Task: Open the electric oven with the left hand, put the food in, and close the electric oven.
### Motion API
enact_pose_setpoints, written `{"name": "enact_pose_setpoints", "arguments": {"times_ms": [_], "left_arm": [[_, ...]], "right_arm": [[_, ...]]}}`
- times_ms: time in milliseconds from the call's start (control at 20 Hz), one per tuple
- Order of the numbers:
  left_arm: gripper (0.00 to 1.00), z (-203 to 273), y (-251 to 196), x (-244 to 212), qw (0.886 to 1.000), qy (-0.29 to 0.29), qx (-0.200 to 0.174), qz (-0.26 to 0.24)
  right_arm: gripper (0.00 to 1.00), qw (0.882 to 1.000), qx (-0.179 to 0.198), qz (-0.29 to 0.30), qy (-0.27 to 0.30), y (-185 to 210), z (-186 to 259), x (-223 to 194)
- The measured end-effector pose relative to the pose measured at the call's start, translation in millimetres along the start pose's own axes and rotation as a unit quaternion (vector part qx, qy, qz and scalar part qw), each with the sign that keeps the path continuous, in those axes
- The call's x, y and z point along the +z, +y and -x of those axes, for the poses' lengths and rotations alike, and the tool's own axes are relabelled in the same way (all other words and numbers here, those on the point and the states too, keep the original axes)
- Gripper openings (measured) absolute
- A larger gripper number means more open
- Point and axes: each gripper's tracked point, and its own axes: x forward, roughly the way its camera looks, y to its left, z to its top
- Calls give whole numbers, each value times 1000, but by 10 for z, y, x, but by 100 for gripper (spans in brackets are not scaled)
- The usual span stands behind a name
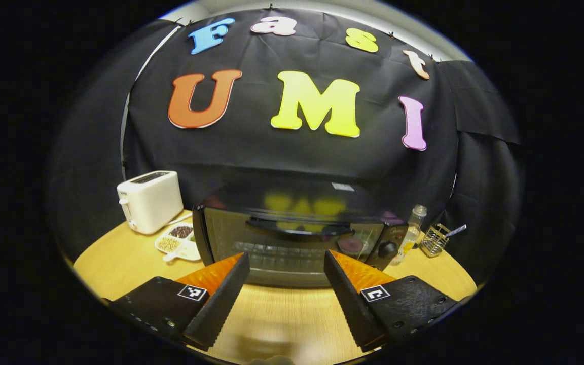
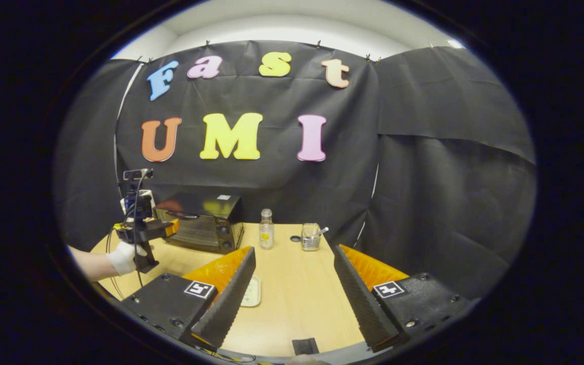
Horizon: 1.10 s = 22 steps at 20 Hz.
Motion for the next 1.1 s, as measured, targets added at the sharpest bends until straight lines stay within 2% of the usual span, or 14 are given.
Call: {"name": "enact_pose_setpoints", "arguments": {"times_ms": [300,650,1100], "left_arm": [[94,-324,-182,331,999,-22,-12,-41],[95,-551,-212,192,998,4,-10,-59],[95,-317,-217,60,997,15,-22,-73]], "right_arm": [[99,1000,-4,2,2,-16,-113,4],[96,1000,-8,-2,9,-77,-210,6],[99,1000,1,-6,14,6,-177,-63]]}}
